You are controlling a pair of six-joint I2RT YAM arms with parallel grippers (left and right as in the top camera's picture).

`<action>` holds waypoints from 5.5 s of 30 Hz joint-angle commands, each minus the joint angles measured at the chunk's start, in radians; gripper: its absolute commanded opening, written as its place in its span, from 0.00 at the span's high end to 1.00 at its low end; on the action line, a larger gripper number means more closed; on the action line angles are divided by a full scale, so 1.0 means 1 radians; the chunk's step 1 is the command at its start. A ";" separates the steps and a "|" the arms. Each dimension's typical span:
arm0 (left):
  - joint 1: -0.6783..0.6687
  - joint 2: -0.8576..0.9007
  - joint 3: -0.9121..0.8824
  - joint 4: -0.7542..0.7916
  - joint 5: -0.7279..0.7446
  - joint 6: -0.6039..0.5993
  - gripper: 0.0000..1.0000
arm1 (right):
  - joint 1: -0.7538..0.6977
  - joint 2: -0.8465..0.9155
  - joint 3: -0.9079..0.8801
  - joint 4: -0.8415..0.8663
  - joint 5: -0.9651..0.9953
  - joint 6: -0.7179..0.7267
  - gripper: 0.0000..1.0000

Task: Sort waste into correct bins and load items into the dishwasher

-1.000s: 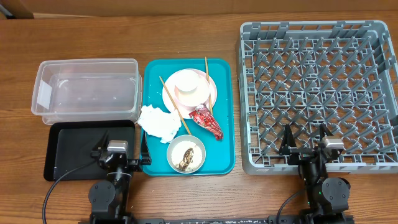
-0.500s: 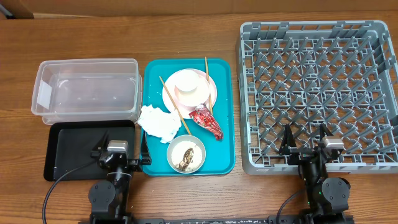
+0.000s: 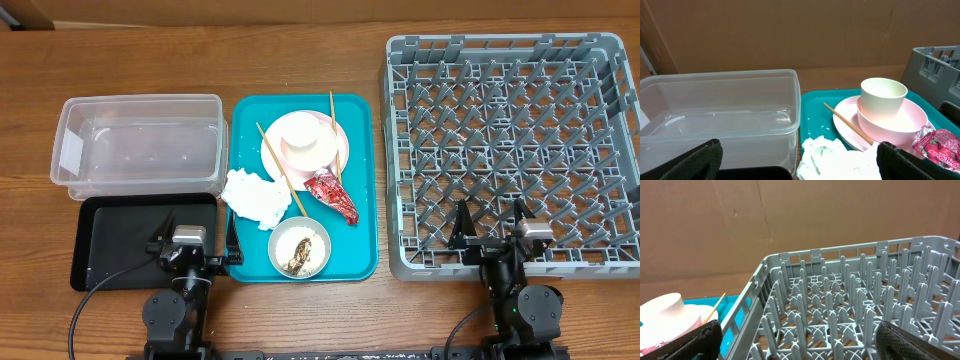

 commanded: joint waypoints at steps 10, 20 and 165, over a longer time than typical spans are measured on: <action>0.000 -0.011 -0.007 0.002 -0.002 0.019 0.00 | -0.004 -0.009 -0.010 0.006 0.002 -0.006 0.00; 0.000 -0.011 -0.007 0.002 -0.002 0.019 0.00 | -0.004 -0.009 -0.010 0.006 0.002 -0.006 0.00; -0.350 1.942 1.317 -0.989 -0.073 -0.616 0.13 | -0.004 -0.009 -0.010 0.006 0.002 -0.006 0.00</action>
